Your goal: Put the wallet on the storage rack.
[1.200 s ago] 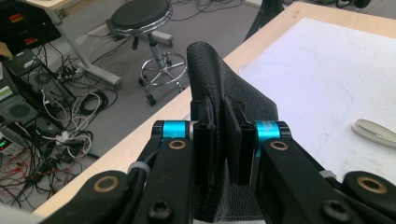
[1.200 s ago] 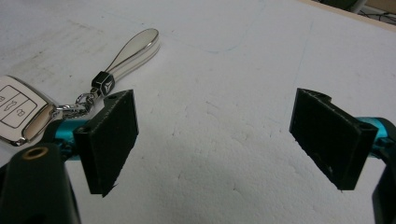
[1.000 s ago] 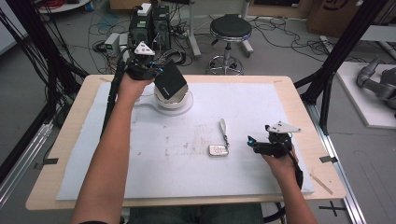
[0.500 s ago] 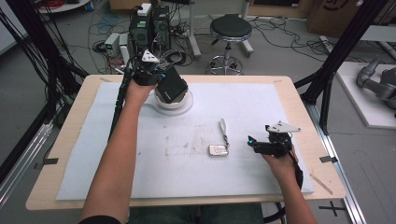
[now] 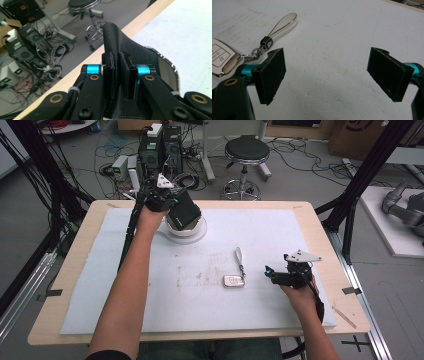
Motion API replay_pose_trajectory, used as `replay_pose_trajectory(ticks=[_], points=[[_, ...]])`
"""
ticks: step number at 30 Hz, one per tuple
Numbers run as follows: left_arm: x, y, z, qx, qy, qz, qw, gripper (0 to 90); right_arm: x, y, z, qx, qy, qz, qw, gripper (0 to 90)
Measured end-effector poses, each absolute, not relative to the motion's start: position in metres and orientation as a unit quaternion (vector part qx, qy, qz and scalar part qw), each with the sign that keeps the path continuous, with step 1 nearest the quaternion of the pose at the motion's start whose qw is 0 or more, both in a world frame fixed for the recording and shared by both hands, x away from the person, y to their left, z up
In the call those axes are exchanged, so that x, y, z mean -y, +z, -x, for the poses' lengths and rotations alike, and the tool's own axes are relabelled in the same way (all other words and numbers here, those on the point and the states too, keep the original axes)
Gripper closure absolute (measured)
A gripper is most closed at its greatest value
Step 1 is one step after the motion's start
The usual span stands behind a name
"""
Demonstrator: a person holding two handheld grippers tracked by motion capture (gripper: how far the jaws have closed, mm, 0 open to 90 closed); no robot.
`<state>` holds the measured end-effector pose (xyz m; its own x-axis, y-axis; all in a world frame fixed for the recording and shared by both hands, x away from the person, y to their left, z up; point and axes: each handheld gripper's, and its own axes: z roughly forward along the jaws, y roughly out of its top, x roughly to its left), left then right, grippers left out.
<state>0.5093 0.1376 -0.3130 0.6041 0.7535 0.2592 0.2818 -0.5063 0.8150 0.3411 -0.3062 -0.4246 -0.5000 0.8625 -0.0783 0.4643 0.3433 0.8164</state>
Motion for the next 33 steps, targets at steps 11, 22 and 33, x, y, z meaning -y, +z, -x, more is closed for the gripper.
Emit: replay_pose_trajectory(ticks=[11,22,33], points=[[-0.134,-0.315,-0.510,-0.312,0.318,-0.813,0.375,81.7,0.306,-0.425,-0.341,-0.777,0.383,-0.427,0.260,15.6],[-0.138,-0.335,-0.509,-0.322,0.303,-0.813,0.380,80.0,0.305,-0.425,-0.341,-0.779,0.383,-0.423,0.261,15.6],[-0.152,-0.321,-0.500,-0.353,0.307,-0.788,0.400,39.1,0.304,-0.425,-0.341,-0.778,0.384,-0.425,0.260,15.6]])
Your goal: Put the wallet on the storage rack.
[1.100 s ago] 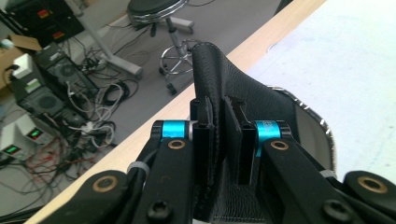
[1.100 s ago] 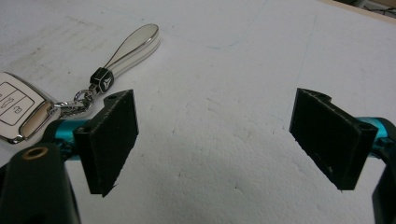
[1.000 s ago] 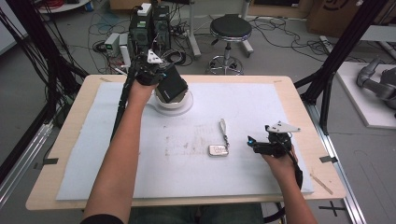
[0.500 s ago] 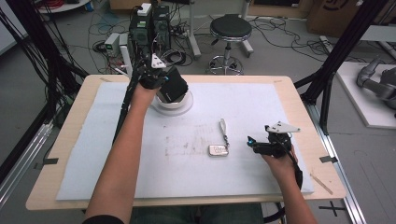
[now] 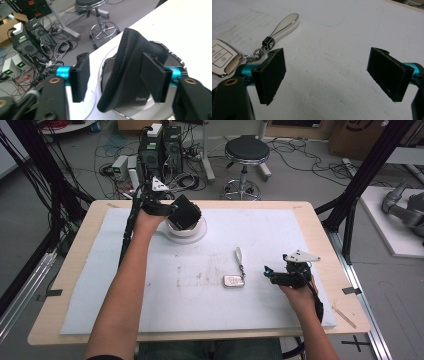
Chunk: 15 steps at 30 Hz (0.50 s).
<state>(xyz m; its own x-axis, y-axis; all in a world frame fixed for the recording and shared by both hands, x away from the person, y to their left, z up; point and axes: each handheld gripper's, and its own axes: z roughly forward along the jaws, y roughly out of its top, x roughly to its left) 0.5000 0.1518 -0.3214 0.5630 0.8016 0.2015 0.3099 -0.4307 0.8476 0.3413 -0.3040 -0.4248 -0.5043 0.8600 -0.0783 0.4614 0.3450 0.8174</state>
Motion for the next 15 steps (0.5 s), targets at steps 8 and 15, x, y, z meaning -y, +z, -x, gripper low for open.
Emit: replay_pose_trajectory(ticks=[8,15], points=[[-0.163,-0.311,-0.473,-0.353,0.279,-0.781,0.433,30.3,0.305,-0.424,-0.341,-0.774,0.393,-0.424,0.257,15.6],[-0.176,-0.316,-0.439,-0.352,0.256,-0.779,0.452,27.2,0.305,-0.422,-0.341,-0.772,0.400,-0.423,0.256,15.6]])
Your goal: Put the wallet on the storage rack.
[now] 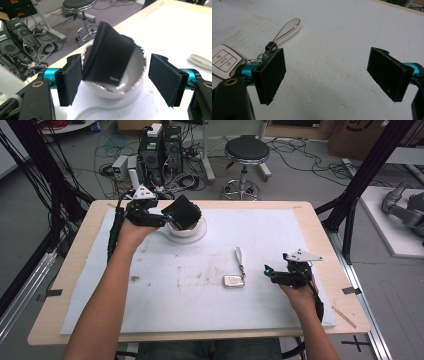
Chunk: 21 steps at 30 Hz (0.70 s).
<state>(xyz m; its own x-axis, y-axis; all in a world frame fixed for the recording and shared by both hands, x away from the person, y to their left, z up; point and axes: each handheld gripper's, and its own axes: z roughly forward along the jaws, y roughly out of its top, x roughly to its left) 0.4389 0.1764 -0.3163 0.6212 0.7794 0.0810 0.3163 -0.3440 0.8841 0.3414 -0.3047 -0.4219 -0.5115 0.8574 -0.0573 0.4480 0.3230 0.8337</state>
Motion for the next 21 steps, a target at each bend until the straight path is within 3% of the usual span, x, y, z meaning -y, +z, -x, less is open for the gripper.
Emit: replay_pose_trajectory(ticks=[12,21], points=[[-0.203,-0.357,-0.380,-0.356,0.229,-0.773,0.472,24.6,0.305,-0.422,-0.342,-0.772,0.400,-0.424,0.254,15.6],[-0.224,-0.380,-0.365,-0.350,0.207,-0.765,0.500,24.6,0.304,-0.423,-0.344,-0.775,0.393,-0.424,0.255,15.6]])
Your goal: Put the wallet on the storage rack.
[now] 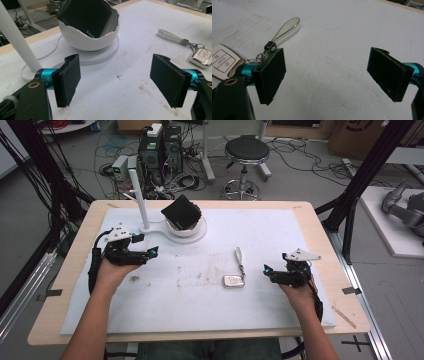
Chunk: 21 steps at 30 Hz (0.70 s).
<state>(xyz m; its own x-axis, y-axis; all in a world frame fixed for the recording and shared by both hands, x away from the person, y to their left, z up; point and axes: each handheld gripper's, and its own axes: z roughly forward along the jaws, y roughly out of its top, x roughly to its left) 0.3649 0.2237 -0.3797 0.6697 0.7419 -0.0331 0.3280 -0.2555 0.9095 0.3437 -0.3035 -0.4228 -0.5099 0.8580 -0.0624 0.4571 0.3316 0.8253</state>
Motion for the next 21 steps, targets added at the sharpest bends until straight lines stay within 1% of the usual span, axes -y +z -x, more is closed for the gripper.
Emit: replay_pose_trajectory(ticks=[5,12,21], points=[[-0.231,-0.386,-0.361,-0.354,0.196,-0.756,0.514,24.2,0.304,-0.423,-0.345,-0.774,0.390,-0.428,0.257,15.6],[-0.227,-0.392,-0.366,-0.353,0.199,-0.758,0.511,23.1,0.307,-0.423,-0.347,-0.765,0.391,-0.441,0.259,15.6],[-0.232,-0.392,-0.365,-0.356,0.201,-0.750,0.520,22.7,0.303,-0.424,-0.349,-0.771,0.386,-0.434,0.260,15.6]])
